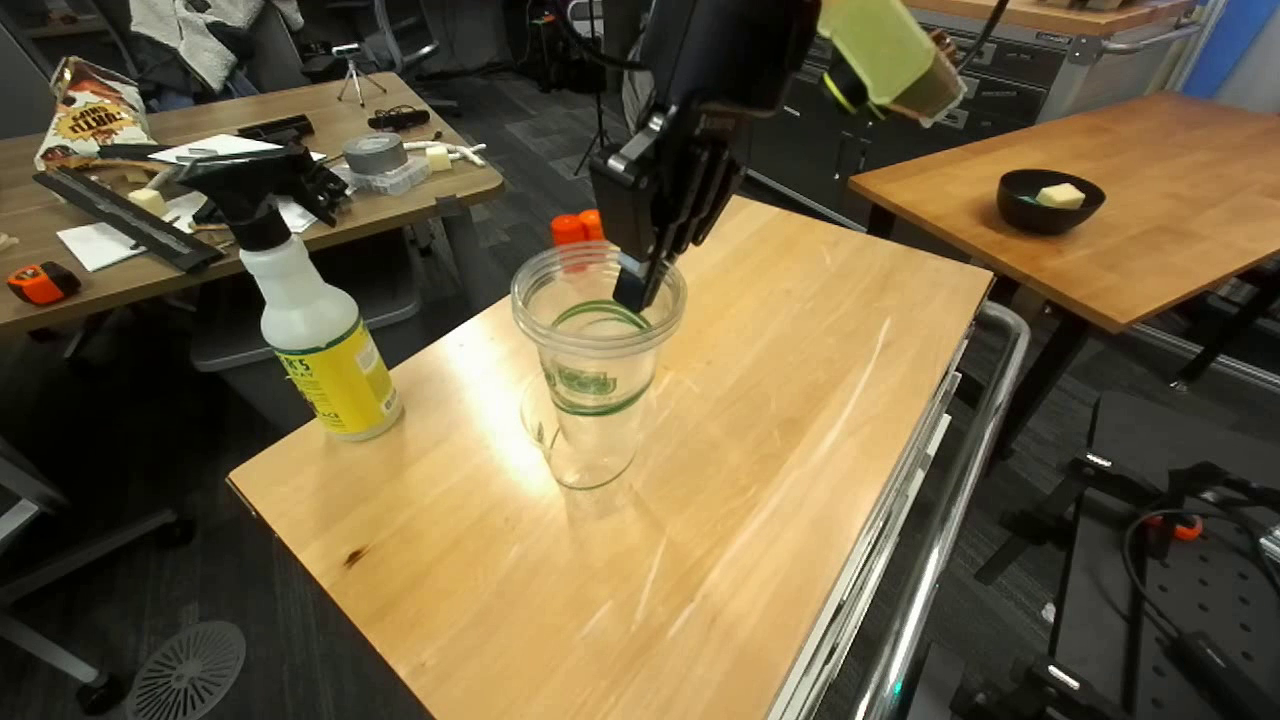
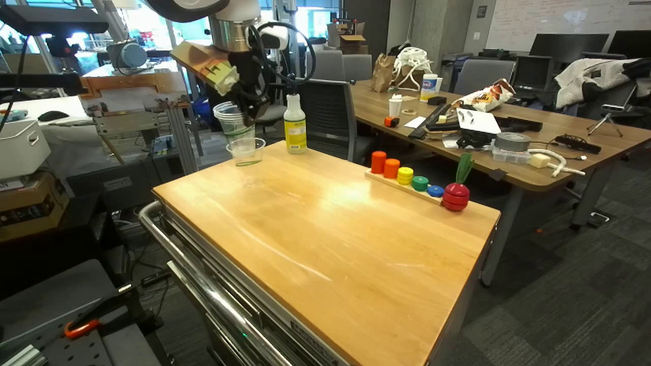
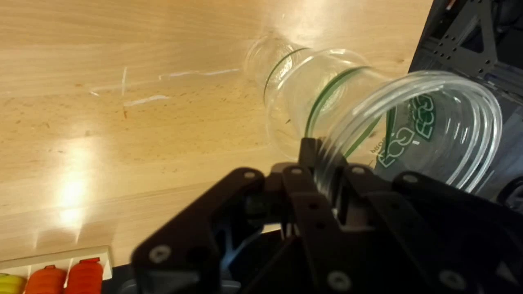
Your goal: Stack the cups in a clockwise direction
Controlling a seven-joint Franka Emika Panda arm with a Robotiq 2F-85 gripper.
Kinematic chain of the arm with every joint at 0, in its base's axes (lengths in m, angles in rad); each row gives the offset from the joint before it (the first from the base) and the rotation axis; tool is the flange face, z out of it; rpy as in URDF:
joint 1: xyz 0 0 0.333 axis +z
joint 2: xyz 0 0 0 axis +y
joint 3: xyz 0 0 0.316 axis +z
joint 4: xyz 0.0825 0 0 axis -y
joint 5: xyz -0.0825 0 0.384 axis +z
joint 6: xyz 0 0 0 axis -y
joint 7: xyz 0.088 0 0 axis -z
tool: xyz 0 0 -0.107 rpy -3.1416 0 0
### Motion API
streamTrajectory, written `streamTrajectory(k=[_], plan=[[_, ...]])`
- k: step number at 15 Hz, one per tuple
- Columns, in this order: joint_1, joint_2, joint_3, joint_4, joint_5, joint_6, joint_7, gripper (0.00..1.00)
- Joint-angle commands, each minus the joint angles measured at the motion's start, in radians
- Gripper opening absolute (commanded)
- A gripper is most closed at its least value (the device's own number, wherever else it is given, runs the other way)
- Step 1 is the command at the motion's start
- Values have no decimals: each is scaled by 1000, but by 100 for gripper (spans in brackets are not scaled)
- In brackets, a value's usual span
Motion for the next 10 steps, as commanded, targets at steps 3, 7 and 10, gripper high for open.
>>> streamTrajectory(k=[3, 7, 10], plan=[[-1, 86, 6, 38, -13, 7, 27, 33], [-5, 105, 10, 46, -3, 5, 25, 55], [-6, 100, 10, 47, -5, 7, 31, 79]])
